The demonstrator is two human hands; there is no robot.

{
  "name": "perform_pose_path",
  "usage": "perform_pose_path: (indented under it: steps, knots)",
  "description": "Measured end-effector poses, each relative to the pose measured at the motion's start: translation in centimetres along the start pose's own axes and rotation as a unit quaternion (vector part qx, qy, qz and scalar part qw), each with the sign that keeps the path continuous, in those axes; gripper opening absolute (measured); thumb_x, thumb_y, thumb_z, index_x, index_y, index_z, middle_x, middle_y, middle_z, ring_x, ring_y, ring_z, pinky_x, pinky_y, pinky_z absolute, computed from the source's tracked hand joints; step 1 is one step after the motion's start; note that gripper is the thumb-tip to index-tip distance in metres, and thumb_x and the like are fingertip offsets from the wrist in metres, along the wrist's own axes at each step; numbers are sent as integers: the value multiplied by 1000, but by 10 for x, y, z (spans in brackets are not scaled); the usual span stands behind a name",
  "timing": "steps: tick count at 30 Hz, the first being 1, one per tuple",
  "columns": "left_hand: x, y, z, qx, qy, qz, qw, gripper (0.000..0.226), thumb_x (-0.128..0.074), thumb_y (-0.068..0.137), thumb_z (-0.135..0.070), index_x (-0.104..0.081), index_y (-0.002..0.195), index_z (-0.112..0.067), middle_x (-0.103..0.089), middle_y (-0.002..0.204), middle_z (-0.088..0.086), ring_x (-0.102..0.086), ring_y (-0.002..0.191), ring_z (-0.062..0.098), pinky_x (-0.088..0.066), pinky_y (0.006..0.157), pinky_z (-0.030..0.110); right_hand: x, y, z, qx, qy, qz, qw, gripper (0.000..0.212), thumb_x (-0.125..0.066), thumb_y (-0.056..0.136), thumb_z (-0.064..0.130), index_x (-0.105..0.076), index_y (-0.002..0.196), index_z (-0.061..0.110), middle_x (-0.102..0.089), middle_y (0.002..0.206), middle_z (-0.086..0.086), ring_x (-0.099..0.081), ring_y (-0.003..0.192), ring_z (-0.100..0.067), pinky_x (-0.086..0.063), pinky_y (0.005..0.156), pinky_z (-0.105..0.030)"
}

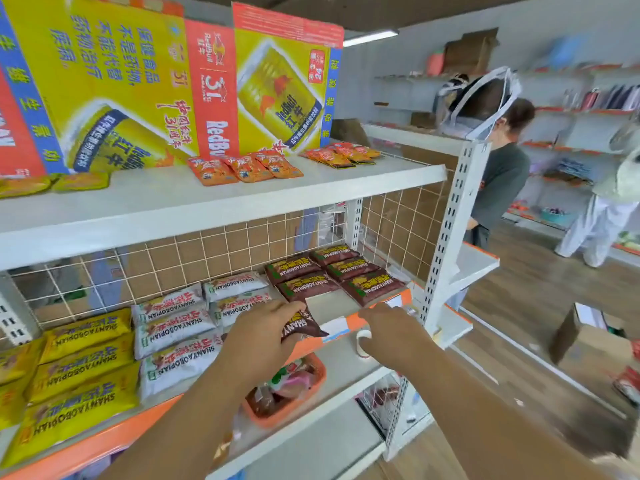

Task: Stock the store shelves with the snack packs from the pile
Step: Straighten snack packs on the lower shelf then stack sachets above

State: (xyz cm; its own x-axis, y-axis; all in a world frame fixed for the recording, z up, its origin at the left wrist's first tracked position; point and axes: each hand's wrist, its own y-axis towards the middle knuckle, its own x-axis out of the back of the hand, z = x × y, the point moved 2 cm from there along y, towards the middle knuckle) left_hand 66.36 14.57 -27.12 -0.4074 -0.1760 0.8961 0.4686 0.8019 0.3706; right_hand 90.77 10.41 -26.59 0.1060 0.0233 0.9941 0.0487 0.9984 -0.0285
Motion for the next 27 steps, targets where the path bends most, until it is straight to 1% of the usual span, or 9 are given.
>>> perform_pose_path:
  steps: [2, 5, 7, 11, 16, 19, 22, 25, 27]
  knots:
    - [-9, 10, -9, -4, 4, 2, 1000, 53, -66, 90, -45, -53, 140, -37, -63, 131, -10, -58, 118, 22, -49, 98, 41, -2, 6, -12, 0, -2, 4, 1000, 48, -55, 92, 38, -50, 138, 29, -52, 137, -2, -52, 123, -29, -47, 100, -42]
    - [-23, 27, -12, 2, 7, 4, 1000, 52, -70, 87, -44, -56, 137, -36, -65, 126, -9, -62, 111, 24, -52, 92, 41, -4, 24, -25, 6, 6, 4, 1000, 43, -56, 91, 39, -53, 132, 31, -55, 132, -1, -55, 118, -28, -49, 96, -42]
    - [-36, 41, -10, -2, 10, 8, 1000, 53, -69, 88, -46, -55, 138, -36, -64, 128, -10, -61, 113, 22, -51, 94, 40, -4, 38, -33, 8, 11, -3, 1000, 42, -57, 90, 41, -55, 130, 33, -57, 131, 1, -57, 116, -26, -51, 93, -40]
    - [-68, 81, -3, -14, 5, 19, 1000, 55, -67, 89, -46, -53, 141, -36, -59, 137, -12, -58, 121, 20, -48, 98, 36, -5, 71, -46, 21, -9, 4, 1000, 47, -58, 90, 44, -54, 135, 32, -57, 133, 0, -57, 120, -24, -50, 96, -41]
    - [-121, 132, 4, -8, -18, 47, 999, 57, -69, 88, -47, -53, 142, -35, -57, 141, -10, -56, 125, 20, -47, 102, 37, -17, 114, -71, 33, -21, 28, 999, 43, -58, 88, 42, -55, 131, 35, -60, 125, 5, -59, 115, -20, -52, 93, -38]
    - [-151, 155, 8, -4, -10, 70, 997, 57, -67, 88, -51, -52, 141, -35, -58, 137, -8, -56, 123, 21, -48, 101, 41, -31, 139, -79, 26, -1, 39, 999, 42, -59, 88, 44, -55, 129, 36, -57, 125, 7, -58, 114, -19, -51, 93, -37]
    - [-176, 168, 15, 1, 21, 98, 995, 57, -63, 86, -54, -50, 139, -37, -61, 125, -6, -59, 114, 25, -50, 93, 46, -49, 161, -78, 34, 15, 57, 998, 39, -59, 88, 41, -58, 125, 29, -57, 120, 2, -59, 112, -23, -52, 92, -41]
    - [-195, 173, 17, 11, 54, 89, 994, 54, -63, 84, -50, -53, 135, -38, -62, 118, -7, -60, 104, 26, -50, 86, 44, -61, 181, -78, 42, 19, 52, 998, 39, -59, 89, 35, -59, 126, 25, -54, 121, -1, -59, 111, -26, -53, 91, -42]
    - [-205, 173, 15, 15, 80, 72, 994, 52, -61, 84, -48, -52, 134, -40, -61, 117, -9, -57, 102, 24, -47, 84, 43, -67, 193, -81, 52, 21, 32, 998, 40, -58, 91, 32, -57, 130, 24, -52, 128, -1, -55, 115, -27, -51, 94, -40]
